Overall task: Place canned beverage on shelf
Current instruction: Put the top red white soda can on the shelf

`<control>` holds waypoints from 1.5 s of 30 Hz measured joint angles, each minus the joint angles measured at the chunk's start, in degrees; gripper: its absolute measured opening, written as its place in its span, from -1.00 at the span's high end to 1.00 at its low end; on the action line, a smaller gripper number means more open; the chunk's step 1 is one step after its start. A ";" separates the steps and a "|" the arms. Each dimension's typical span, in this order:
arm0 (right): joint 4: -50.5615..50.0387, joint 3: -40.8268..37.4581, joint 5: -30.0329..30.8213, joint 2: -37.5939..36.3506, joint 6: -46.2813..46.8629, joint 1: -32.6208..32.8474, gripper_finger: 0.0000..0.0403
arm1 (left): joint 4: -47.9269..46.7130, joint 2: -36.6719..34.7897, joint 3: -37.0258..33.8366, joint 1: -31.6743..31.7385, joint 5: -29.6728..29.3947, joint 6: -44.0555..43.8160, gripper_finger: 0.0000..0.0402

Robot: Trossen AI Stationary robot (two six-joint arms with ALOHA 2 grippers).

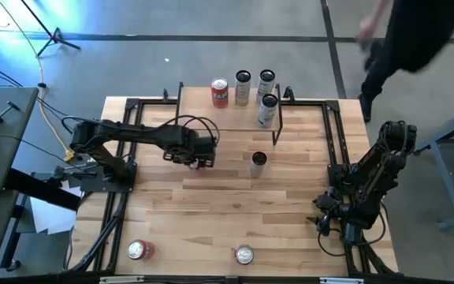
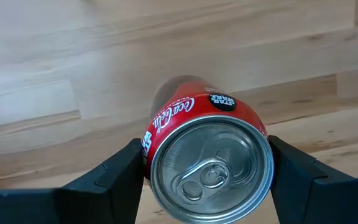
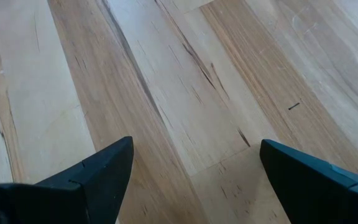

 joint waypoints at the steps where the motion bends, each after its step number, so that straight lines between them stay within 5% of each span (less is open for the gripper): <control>1: 0.00 0.00 0.00 -0.01 -0.01 0.01 -0.68 | 0.20 0.00 -0.38 0.06 0.23 -0.03 -0.18; 45: 0.00 0.00 0.00 0.00 -0.01 0.01 -0.68 | 2.46 -0.04 -2.57 0.05 1.18 -1.98 -0.29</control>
